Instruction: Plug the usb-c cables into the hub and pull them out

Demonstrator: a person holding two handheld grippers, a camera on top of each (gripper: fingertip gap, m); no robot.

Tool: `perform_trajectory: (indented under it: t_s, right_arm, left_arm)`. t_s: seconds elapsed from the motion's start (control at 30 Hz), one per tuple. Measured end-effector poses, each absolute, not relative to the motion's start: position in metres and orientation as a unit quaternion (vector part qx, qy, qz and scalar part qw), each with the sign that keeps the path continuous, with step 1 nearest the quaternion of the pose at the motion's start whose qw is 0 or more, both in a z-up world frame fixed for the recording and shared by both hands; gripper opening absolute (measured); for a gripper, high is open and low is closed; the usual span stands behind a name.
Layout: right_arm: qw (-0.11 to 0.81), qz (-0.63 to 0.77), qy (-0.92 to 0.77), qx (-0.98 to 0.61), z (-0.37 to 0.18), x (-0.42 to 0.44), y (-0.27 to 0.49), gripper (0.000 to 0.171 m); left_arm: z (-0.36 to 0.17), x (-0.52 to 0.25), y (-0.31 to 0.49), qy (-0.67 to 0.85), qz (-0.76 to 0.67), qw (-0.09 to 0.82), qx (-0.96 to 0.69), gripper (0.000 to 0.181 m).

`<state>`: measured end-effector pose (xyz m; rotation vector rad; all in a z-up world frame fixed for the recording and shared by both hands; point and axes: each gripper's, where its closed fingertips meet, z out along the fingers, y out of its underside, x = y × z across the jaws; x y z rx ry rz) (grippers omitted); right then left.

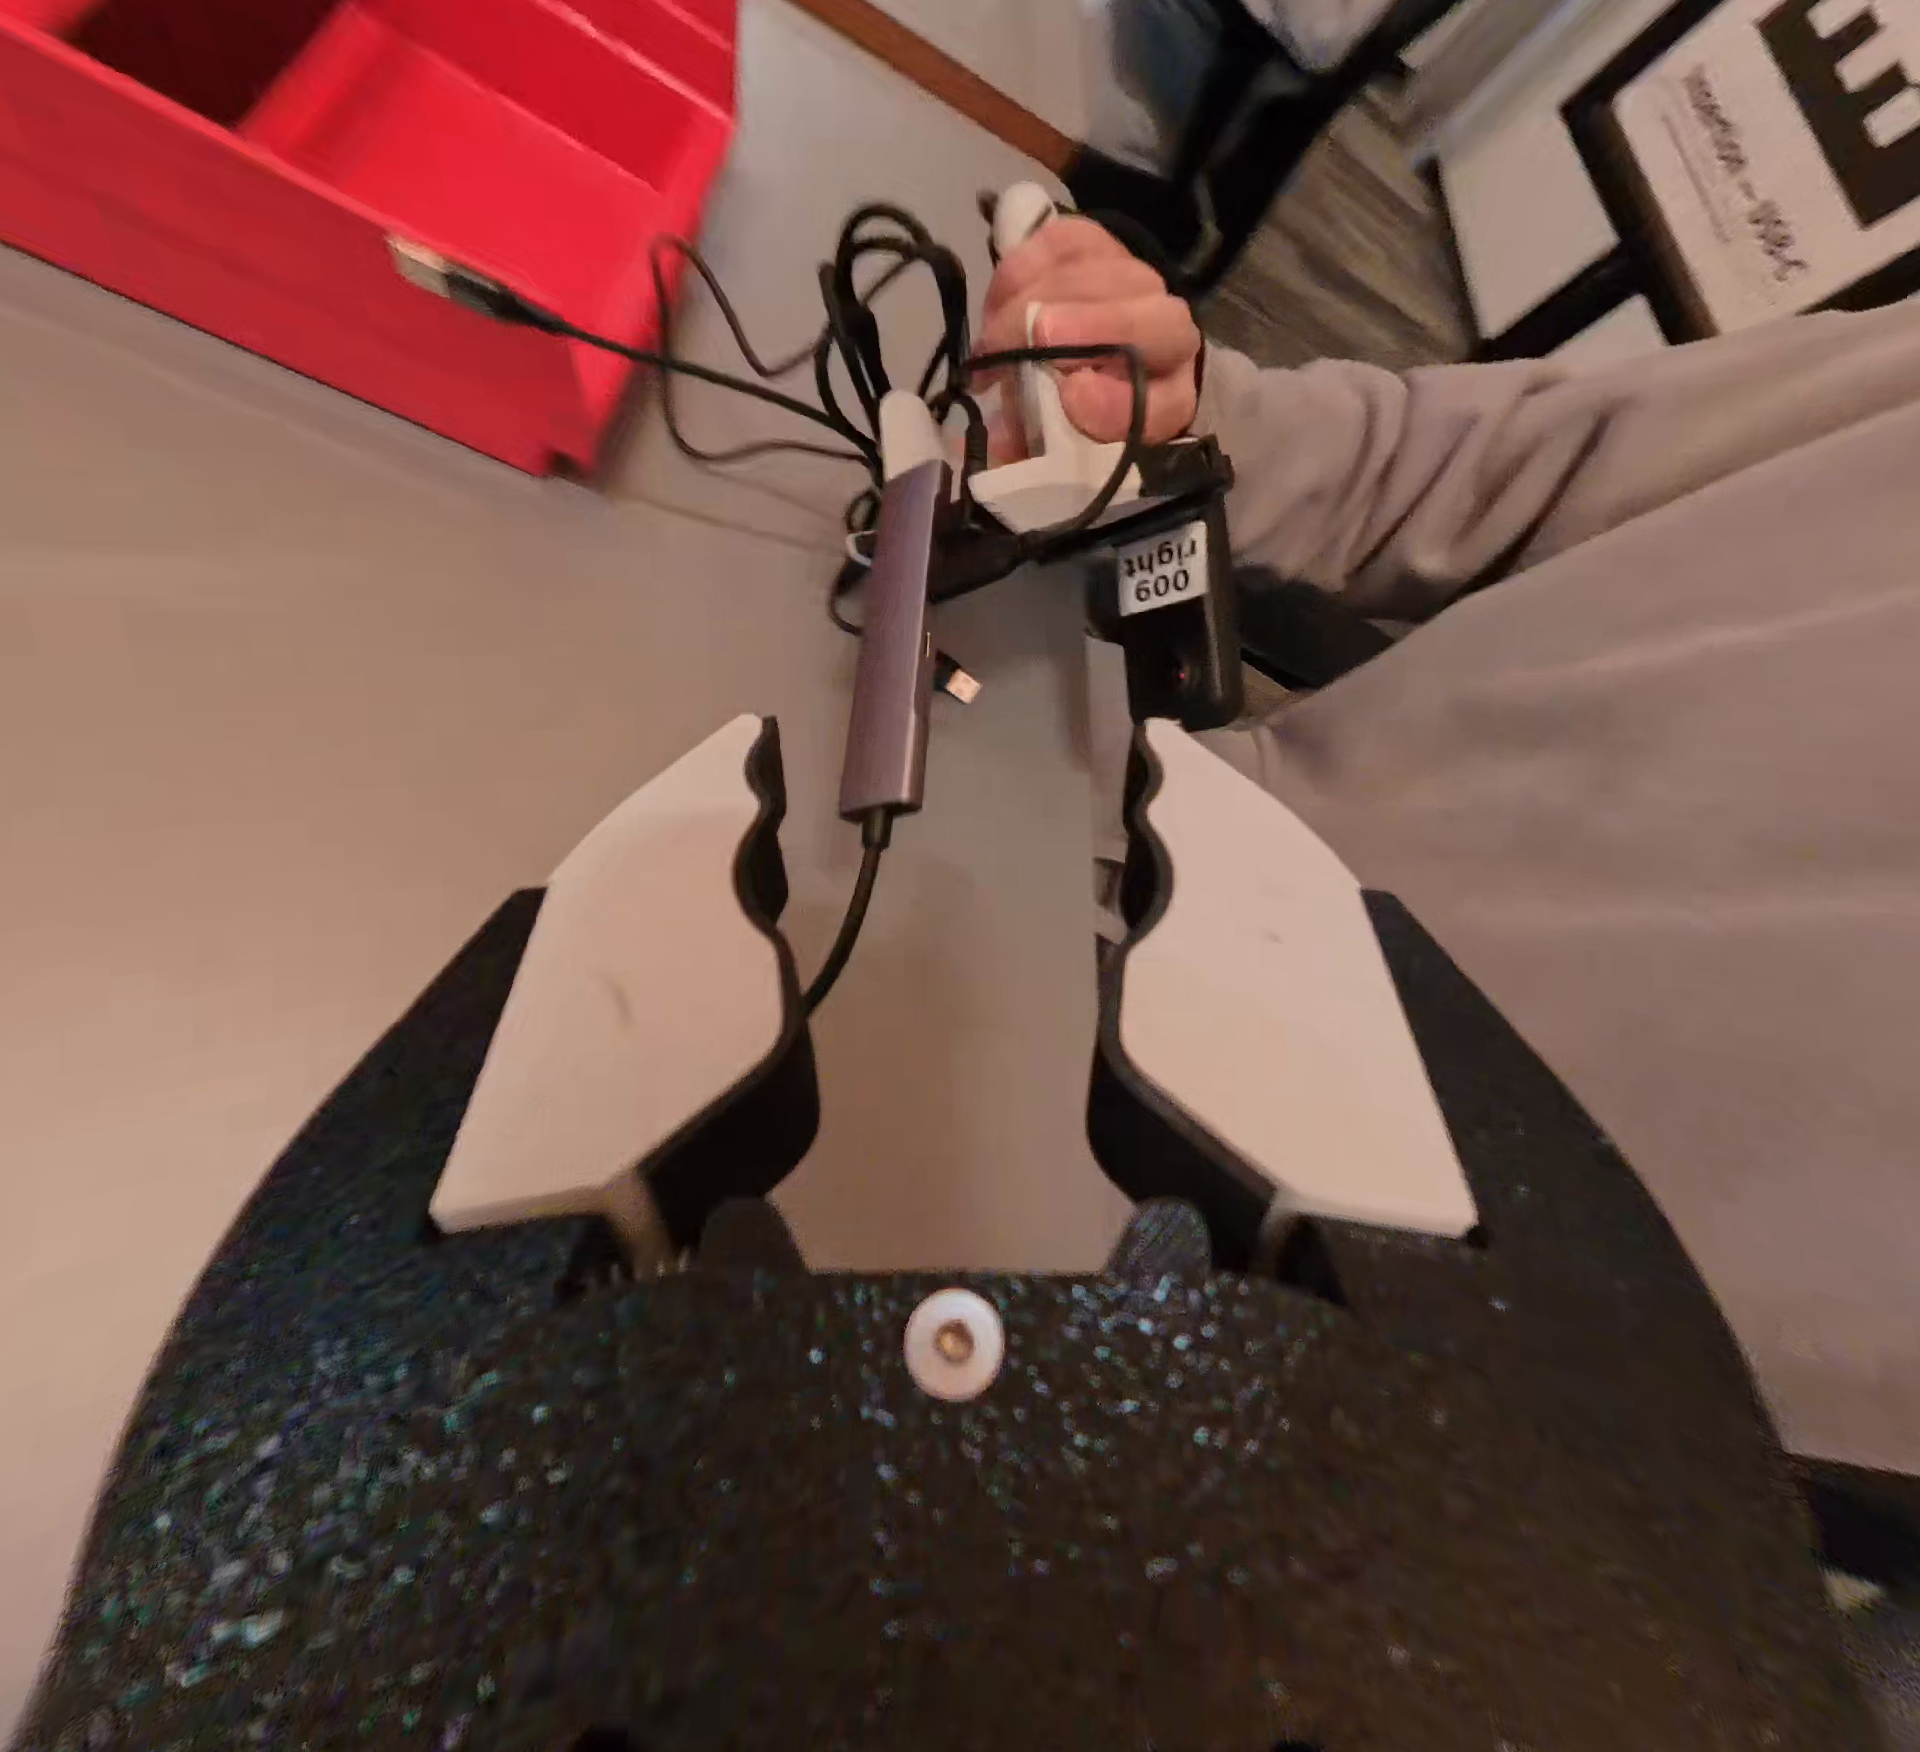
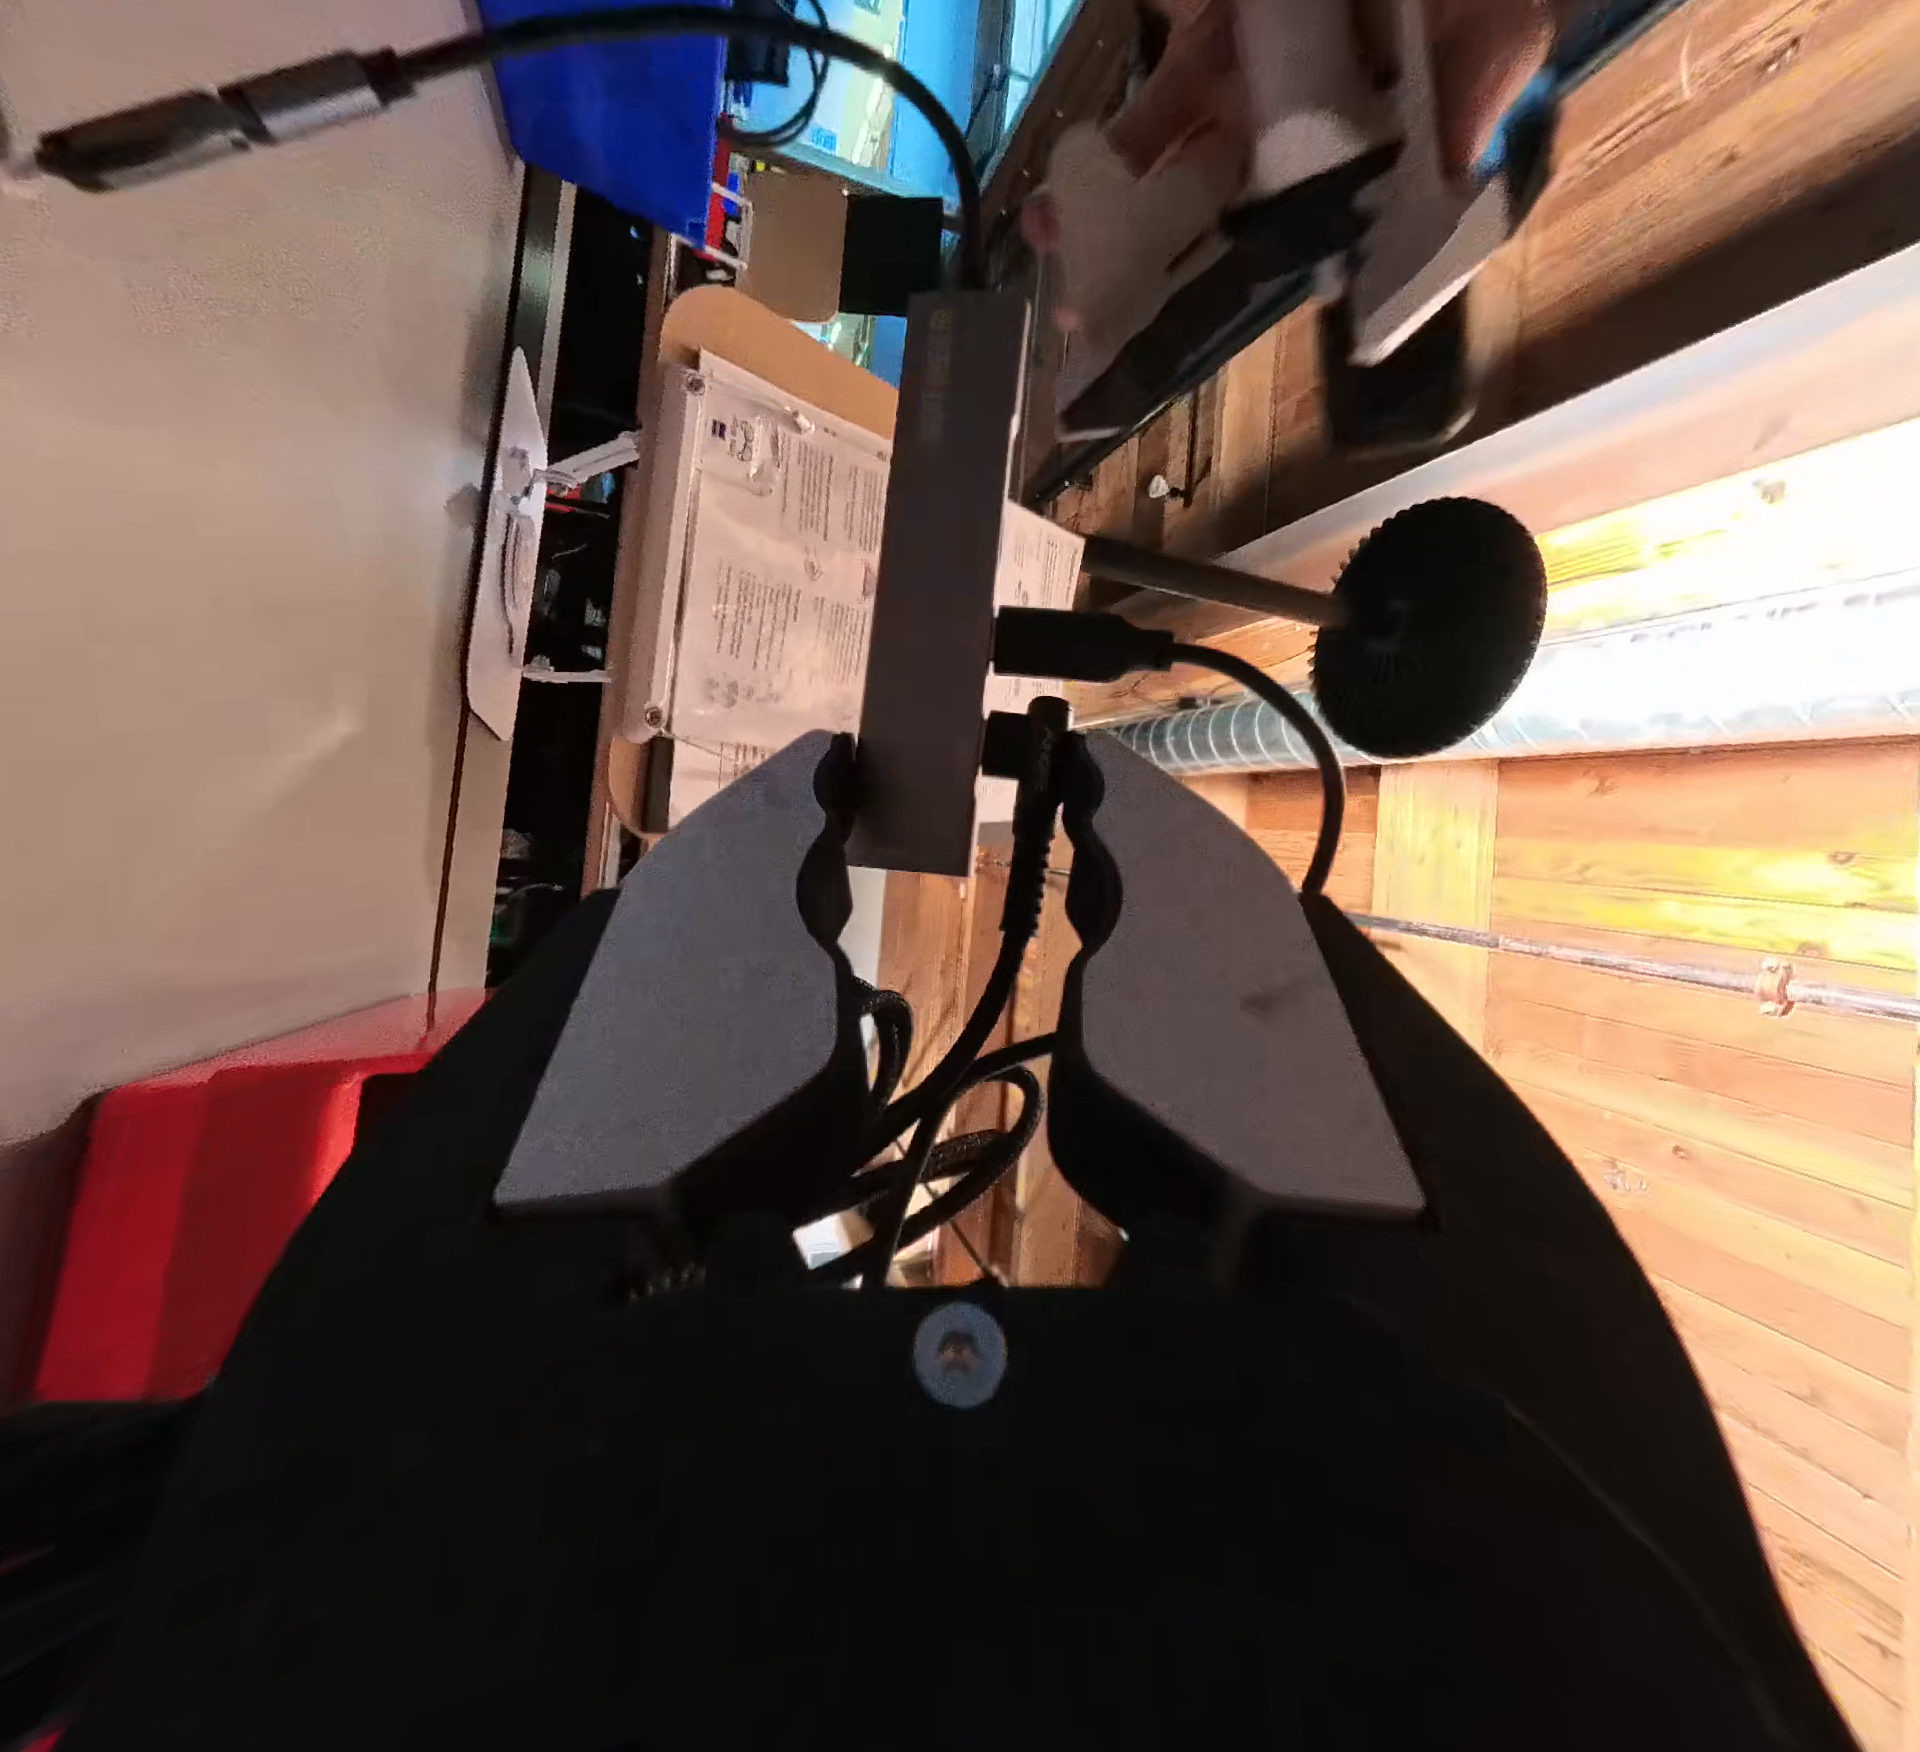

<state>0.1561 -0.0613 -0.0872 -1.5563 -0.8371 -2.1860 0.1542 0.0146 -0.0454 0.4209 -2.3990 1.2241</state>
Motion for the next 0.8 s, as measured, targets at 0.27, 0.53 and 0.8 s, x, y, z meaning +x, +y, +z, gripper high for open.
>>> perform_trajectory:
  t_s: [0.27,0.53,0.8]
  right_arm:
    - [0.154,-0.765,-0.307,-0.546,-0.084,0.159,-0.065,0.039]
    - [0.254,-0.685,-0.17,-0.661,-0.104,0.171,-0.094,0.038]
    - [0.596,-0.44,0.225,-0.632,-0.041,0.162,-0.064,0.042]
  left_arm:
    - [-0.11,0.128,-0.017,-0.838,0.335,0.407,0.138,0.023]
    - [-0.11,0.206,-0.019,-0.838,0.464,0.141,0.252,0.023]
    - [-0.083,0.221,-0.007,-0.804,0.474,-0.281,0.225,0.023]
